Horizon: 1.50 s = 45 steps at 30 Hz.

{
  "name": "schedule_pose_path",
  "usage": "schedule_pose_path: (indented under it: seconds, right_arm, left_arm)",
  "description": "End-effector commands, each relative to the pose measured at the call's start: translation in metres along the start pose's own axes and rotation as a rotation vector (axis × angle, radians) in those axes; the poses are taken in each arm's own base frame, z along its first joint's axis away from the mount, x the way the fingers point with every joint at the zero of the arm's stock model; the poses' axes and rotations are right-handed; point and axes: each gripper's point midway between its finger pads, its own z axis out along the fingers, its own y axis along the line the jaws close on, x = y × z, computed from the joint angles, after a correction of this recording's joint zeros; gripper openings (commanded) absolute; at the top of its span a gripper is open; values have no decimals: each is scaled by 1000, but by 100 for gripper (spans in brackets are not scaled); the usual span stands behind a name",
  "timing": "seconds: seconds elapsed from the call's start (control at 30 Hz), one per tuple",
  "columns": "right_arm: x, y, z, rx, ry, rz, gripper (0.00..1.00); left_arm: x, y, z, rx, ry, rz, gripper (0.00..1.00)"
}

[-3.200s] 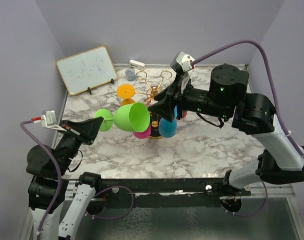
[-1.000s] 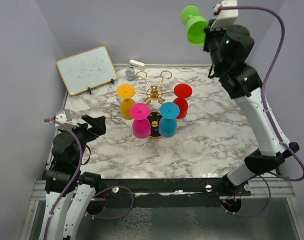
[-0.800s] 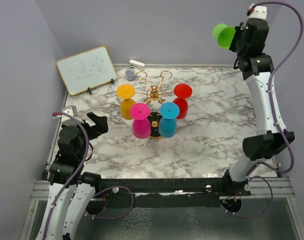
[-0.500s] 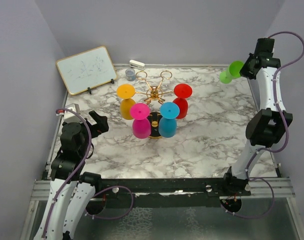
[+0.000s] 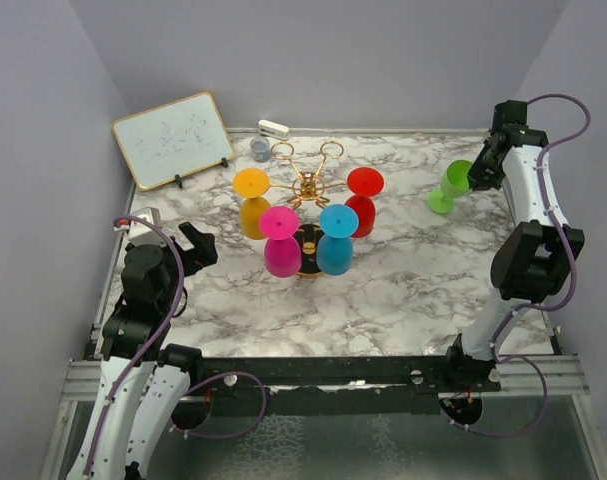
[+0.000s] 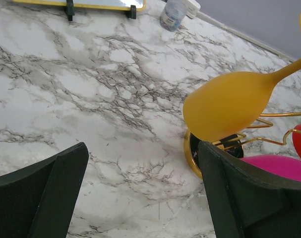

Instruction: Take the wine glass off the wine glass rack

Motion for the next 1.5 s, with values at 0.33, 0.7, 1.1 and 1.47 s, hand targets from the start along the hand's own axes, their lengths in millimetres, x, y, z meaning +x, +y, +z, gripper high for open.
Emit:
schedule_pose_path:
  seconds: [0.33, 0.7, 1.1, 1.47]
  right_arm:
    - [-4, -3, -16, -20, -49, 8, 21]
    - [-30, -1, -86, -96, -218, 46, 40]
    - [42, 124, -262, -1140, -215, -101, 76]
    - [129, 176, -264, -1251, -26, -273, 73]
  left_arm:
    - [1, -2, -1, 17, 0, 10, 94]
    - [2, -2, 0, 17, 3, 4, 94]
    - [2, -3, 0, 24, -1, 2, 94]
    - [1, -1, -1, 13, -5, -4, 93]
